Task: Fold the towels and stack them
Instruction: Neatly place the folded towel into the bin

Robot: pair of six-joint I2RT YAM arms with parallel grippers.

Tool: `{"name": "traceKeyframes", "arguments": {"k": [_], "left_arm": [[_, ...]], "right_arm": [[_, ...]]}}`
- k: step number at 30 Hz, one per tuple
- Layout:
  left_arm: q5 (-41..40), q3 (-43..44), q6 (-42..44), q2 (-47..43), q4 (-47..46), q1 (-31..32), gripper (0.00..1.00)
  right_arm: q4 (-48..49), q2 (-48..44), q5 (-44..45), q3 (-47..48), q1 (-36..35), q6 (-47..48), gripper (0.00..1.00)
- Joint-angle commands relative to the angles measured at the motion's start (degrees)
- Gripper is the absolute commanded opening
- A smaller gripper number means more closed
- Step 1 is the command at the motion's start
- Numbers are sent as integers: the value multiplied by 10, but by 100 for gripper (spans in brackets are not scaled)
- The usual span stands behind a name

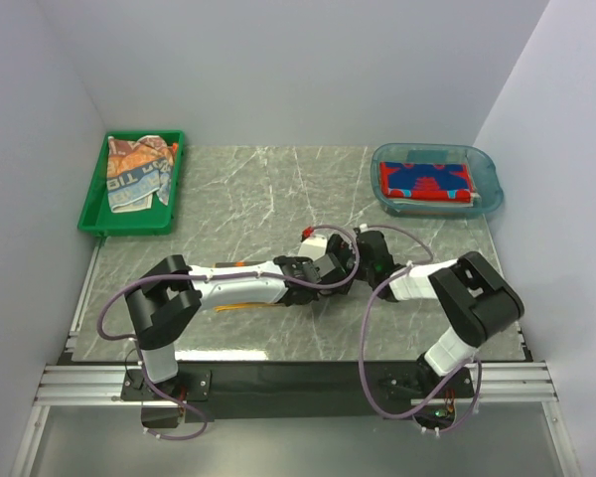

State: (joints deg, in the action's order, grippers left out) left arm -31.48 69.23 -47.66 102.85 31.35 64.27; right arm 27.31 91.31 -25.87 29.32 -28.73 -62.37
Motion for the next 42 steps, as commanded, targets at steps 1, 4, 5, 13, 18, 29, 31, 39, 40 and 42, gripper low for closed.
{"name": "traceKeyframes", "arguments": {"k": [1, 4, 5, 13, 18, 29, 31, 39, 40, 42], "left_arm": [[6, 10, 6, -14, -36, 9, 1], [2, 13, 0, -14, -39, 9, 1], [2, 11, -2, -17, -42, 9, 1], [5, -21, -23, -34, -56, 9, 1], [3, 1, -28, -15, -51, 9, 1], [0, 6, -25, -41, -53, 6, 28], [5, -6, -24, -62, -58, 2, 48], [74, -31, 24, -199, -56, -94, 93], [86, -37, 41, -218, -57, -112, 93], [121, -53, 59, -274, -52, -171, 98]], "right_arm": [[11, 49, -34, 8, -41, -30, 96], [40, 76, -49, 11, -53, -50, 96], [54, 83, -52, 9, -54, -69, 96], [87, 119, -43, 20, -55, -99, 91], [70, 112, -31, 29, -59, -86, 70], [-16, 90, -3, 79, -34, -7, 0], [-47, 79, 6, 96, -20, 20, 0], [-273, 74, 44, 259, 42, 229, 0], [-301, 79, 47, 282, 49, 251, 0], [-344, 96, 49, 346, 73, 288, 0]]}}
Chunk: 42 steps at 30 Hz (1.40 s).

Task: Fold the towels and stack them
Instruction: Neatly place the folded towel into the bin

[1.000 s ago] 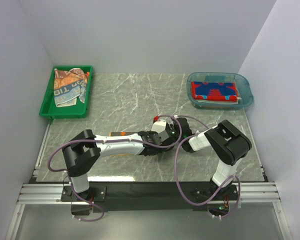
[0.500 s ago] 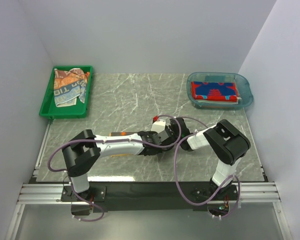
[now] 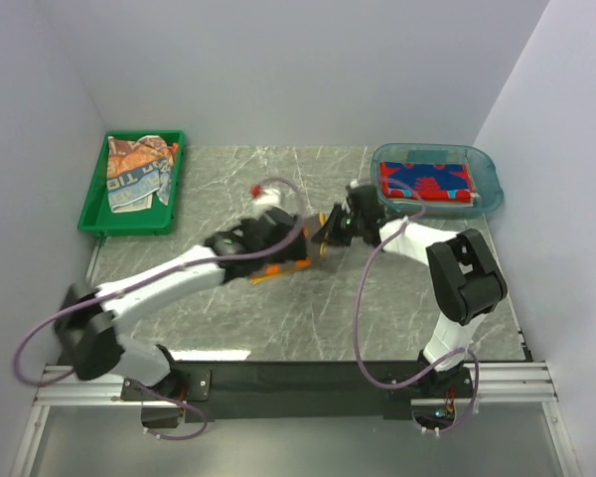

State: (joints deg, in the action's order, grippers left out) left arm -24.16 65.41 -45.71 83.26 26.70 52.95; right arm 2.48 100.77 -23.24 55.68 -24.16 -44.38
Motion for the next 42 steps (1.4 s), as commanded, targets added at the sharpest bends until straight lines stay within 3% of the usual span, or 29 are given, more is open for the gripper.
{"name": "traceKeyframes", "arguments": {"k": [1, 9, 15, 23, 34, 42], "left_arm": [[54, -20, 60, -95, 7, -77, 99], [40, -88, 153, -250, 15, -287, 100], [75, -137, 158, -256, -17, -348, 99], [76, -134, 156, -227, -3, -350, 99], [69, -128, 149, -175, -2, -351, 99], [56, -130, 150, -151, -9, -356, 99]], "right_arm": [[-128, 6, 25, 101, 37, 139, 0], [-283, 50, 91, 324, 116, 264, 0], [-446, 106, 171, 523, 162, 361, 0], [-542, 155, 149, 698, 233, 438, 0], [-565, 178, 74, 748, 313, 504, 0], [-578, 176, 23, 748, 325, 529, 0]]}}
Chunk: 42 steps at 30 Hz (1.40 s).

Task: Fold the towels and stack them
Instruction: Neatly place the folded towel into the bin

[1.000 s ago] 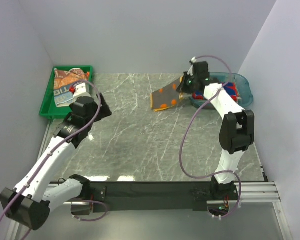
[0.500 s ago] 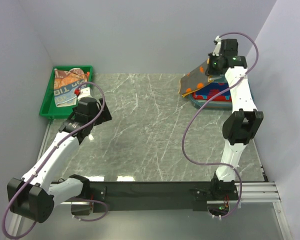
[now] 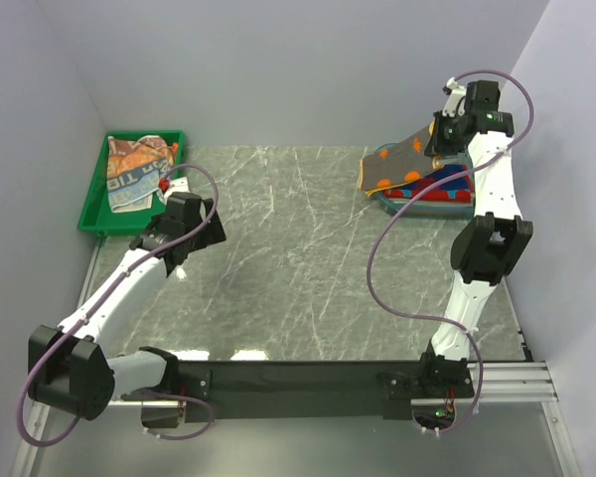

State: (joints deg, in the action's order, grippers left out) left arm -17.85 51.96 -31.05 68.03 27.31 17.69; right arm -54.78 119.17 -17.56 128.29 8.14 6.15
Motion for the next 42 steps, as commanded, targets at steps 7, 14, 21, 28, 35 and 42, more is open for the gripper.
{"name": "traceKeyframes", "arguments": {"k": [7, 14, 21, 28, 35, 42], "left_arm": [[-1, 8, 3, 22, -15, -6, 99], [-3, 7, 5, 25, -15, -6, 99], [-9, 9, 5, 32, -13, -6, 99], [-6, 12, 5, 41, -12, -6, 99], [-3, 12, 7, 46, -12, -6, 99], [-2, 11, 9, 50, -14, -6, 99]], "right_arm": [[-6, -21, -38, 35, 18, 27, 0], [5, -22, -30, 58, 35, 18, 0], [-10, -10, -9, 70, 38, 41, 0], [-1, -6, 5, 36, 43, 43, 0], [37, 25, 63, -19, 44, 39, 2], [92, 62, 155, -44, 44, 52, 4]]}}
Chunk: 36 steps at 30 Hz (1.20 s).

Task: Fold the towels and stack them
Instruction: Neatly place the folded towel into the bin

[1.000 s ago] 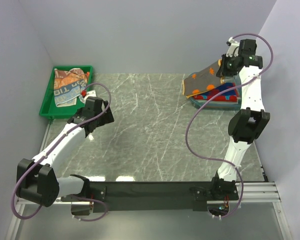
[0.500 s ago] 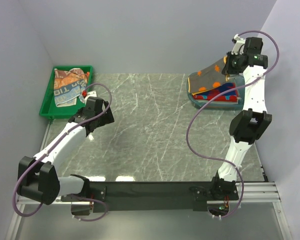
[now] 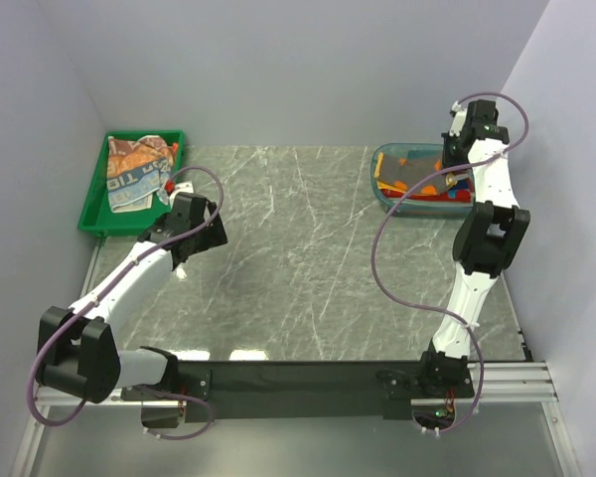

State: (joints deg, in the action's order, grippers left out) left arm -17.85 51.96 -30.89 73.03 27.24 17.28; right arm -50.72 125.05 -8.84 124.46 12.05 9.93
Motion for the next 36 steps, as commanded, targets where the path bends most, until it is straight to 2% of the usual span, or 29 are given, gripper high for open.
{"name": "traceKeyframes", "arguments": {"k": [1, 11, 14, 17, 19, 21, 26, 31, 34, 36], "left_arm": [[-1, 12, 7, 2, -13, -2, 99], [1, 15, 10, 14, -13, -2, 99], [3, 16, 10, 18, -12, -2, 99], [4, 16, 10, 20, -11, -2, 99], [4, 16, 11, 18, -12, -2, 99], [4, 16, 11, 18, -11, -2, 99], [2, 17, 10, 8, -11, -2, 99], [-2, 19, 10, -10, -7, -2, 99], [0, 17, 10, -25, -7, -2, 99], [2, 13, 10, -35, -8, -2, 99]], "right_arm": [[55, 7, 79, -5, 4, 18, 4], [106, 30, 200, -8, 3, 53, 8], [107, 38, 199, -3, 3, 51, 16], [113, 44, 189, -10, 3, 42, 43], [115, 47, 189, -14, 3, 30, 73], [122, 38, 206, -19, 1, 17, 77], [152, -20, 224, -43, -7, -42, 79], [221, -124, 126, -155, -54, -55, 79], [241, -131, 128, -181, -100, -54, 74], [236, -112, 129, -176, -132, -56, 67]]}}
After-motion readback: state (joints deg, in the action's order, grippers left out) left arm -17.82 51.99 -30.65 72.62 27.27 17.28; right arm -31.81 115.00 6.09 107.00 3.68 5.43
